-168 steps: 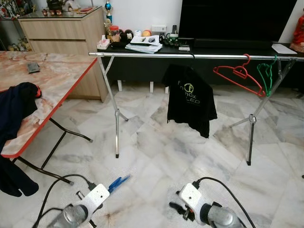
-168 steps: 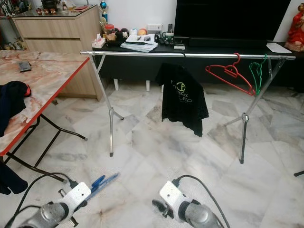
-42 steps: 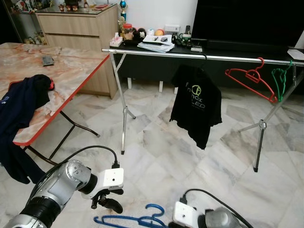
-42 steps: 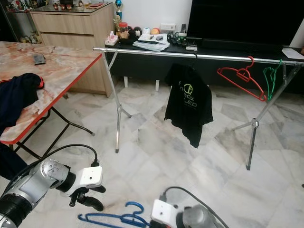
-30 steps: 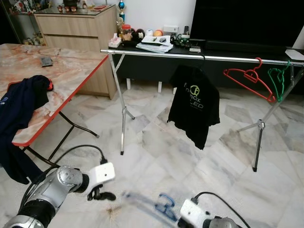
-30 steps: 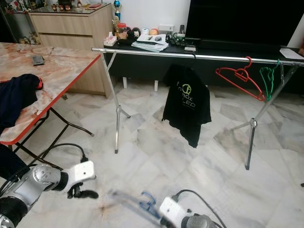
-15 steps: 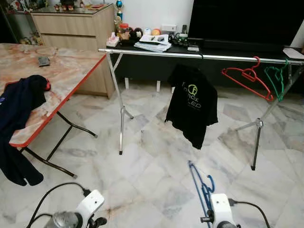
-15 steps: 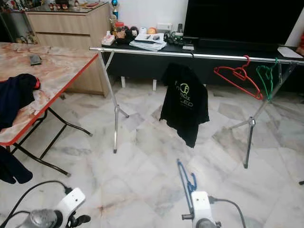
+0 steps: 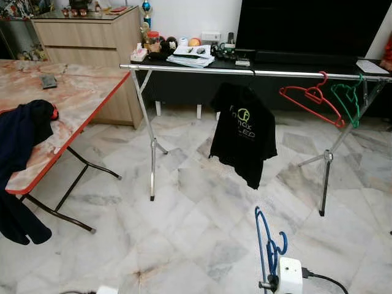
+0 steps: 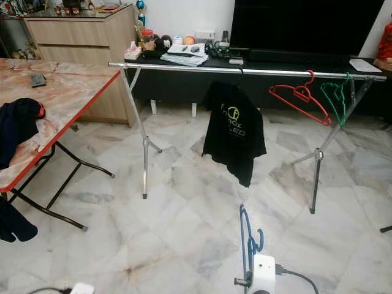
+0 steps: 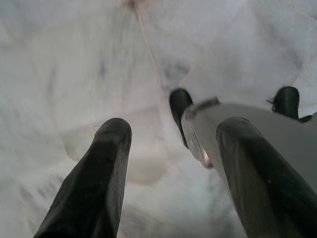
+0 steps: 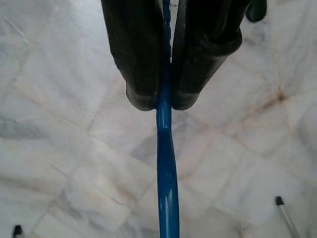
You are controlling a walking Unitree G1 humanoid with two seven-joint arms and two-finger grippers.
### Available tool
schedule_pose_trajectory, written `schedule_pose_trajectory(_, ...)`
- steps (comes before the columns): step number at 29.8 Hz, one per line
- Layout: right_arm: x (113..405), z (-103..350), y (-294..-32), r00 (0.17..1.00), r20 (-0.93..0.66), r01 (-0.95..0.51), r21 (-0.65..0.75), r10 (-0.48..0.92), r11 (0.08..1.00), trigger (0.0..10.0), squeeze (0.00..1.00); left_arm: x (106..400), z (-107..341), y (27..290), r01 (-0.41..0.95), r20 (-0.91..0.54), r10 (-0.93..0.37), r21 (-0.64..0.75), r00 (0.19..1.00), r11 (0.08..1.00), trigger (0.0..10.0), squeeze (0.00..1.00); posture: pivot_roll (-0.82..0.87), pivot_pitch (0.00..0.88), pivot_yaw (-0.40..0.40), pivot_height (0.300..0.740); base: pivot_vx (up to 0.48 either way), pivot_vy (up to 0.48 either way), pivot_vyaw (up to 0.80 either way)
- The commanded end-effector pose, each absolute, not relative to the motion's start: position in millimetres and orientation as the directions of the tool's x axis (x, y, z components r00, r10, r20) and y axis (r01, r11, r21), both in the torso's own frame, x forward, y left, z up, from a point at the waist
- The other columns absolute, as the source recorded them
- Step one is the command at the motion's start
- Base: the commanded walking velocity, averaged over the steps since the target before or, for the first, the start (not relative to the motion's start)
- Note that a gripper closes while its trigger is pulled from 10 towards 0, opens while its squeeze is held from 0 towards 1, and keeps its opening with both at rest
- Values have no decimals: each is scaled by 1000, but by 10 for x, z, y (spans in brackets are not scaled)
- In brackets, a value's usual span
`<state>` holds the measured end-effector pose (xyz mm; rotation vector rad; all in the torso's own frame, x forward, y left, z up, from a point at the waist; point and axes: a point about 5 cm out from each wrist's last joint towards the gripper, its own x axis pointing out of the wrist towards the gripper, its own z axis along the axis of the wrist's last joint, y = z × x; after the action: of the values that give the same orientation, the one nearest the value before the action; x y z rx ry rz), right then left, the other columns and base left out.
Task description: Hang hanger
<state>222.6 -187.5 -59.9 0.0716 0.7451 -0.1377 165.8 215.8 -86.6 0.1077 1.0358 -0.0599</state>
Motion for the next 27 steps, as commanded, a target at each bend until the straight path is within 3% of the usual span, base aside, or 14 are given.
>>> schedule_pose_trajectory(1, 2254, -576, -1858, 743, -662, 159, 39, -94, 986, 10000, 0, 1667, -872, 2125, 64, -860, 12, 51, 510, 997, 10000, 0, 8, 0, 22, 740, 0, 0, 0)
schedule_pose_trajectory(10, 2284, -557, -1736, 771, -636, 84, 52, -32, 995, 10000, 0, 1904, -827, 1803, 78, -855, 9, 58, 518, 995, 10000, 0, 4, 0, 36, 740, 192, 0, 0)
schedule_pose_trajectory(17, 2305, -537, -1682, 790, -613, 76, 73, -16, 994, 10000, 0, 1856, -864, 1658, 78, -862, -4, 41, 506, 996, 10000, 0, 1, 0, 42, 740, 334, 0, 540)
schedule_pose_trajectory(24, 2352, -500, -1666, 807, -591, 47, 86, 13, 995, 10000, 0, 1890, -860, 1478, 72, -867, -16, 22, 498, 997, 10000, 0, 2, 0, 34, 740, 357, 0, 0)
schedule_pose_trajectory(27, 2367, -489, -1664, 810, -586, 37, 80, 17, 996, 10000, 0, 1877, -864, 1522, 63, -865, -12, 22, 502, 998, 10000, 0, -3, 0, 33, 740, 364, 0, 0)
